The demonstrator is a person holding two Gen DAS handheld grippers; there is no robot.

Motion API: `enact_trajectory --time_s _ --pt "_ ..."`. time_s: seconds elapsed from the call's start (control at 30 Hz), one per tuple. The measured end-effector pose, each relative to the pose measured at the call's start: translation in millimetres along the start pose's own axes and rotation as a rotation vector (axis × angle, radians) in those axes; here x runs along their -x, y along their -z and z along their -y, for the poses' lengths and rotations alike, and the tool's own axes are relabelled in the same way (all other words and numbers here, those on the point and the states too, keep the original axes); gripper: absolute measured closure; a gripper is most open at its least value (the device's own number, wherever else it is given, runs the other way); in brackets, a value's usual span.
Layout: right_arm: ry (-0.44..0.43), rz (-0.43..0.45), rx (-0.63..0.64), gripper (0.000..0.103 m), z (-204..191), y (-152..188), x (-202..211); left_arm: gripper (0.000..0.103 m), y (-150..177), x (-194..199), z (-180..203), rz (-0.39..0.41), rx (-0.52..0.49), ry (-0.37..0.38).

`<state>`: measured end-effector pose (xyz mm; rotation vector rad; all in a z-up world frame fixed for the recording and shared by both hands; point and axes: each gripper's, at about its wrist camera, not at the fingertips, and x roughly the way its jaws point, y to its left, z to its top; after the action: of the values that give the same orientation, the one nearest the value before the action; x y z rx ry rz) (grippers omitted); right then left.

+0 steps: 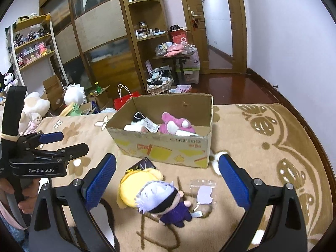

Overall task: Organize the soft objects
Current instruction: 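Open both tools and withdraw them from the box, then approach the yellow plush pouch with the left tool while the right tool approaches the white-haired doll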

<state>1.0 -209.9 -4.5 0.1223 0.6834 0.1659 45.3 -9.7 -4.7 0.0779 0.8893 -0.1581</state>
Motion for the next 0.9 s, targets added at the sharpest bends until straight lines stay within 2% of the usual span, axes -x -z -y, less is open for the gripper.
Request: enact_trajectory --time_s 0.43,0.53,0.9 --pt "0.041 -0.059 0.026 0.001 0.5 28.5 -26.7 0.007 5.2 -32.2 -0.1 -0.086 0.037 0.045" --pt "0.048 -0.081 0.046 0.001 -1.0 34.8 -35.3 0.007 4.5 -44.1 -0.2 -0.105 0.043 0.075" --pt "0.034 -0.166 0.052 0.001 -7.0 50.5 -64.2 0.007 3.1 -78.1 8.9 -0.177 0.023 0.08"
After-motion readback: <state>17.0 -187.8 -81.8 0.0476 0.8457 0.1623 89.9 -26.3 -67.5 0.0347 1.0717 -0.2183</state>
